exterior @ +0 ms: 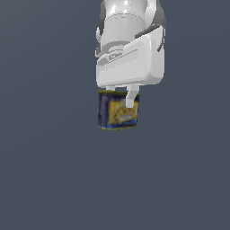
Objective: Pick up the object and move it to a goal position.
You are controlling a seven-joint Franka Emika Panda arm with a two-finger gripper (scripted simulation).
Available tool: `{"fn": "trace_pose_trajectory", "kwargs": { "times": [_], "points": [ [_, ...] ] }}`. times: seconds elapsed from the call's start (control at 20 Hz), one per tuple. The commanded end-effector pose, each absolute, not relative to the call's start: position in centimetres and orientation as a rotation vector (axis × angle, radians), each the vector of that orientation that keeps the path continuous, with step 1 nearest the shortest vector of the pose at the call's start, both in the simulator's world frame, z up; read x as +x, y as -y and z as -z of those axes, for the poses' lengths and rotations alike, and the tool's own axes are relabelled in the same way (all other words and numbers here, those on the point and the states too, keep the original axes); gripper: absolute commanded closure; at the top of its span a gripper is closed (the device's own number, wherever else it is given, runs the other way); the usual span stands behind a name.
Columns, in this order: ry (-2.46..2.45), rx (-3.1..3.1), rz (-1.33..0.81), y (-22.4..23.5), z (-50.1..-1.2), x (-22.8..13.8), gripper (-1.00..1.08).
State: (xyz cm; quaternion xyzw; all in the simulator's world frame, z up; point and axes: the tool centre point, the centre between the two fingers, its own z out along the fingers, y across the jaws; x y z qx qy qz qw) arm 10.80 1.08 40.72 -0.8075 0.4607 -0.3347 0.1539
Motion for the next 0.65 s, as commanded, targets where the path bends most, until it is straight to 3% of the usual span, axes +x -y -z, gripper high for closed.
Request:
{"fn": "trace_pose_trajectory", "kwargs": {
  "times": [0.0, 0.6],
  "points": [
    [-1.307, -2.274, 1.015, -1.2, -43.2, 10.6, 1.08],
    [-1.29, -2.222, 1.091, -1.4, -46.5, 10.1, 1.08]
  ]
}}
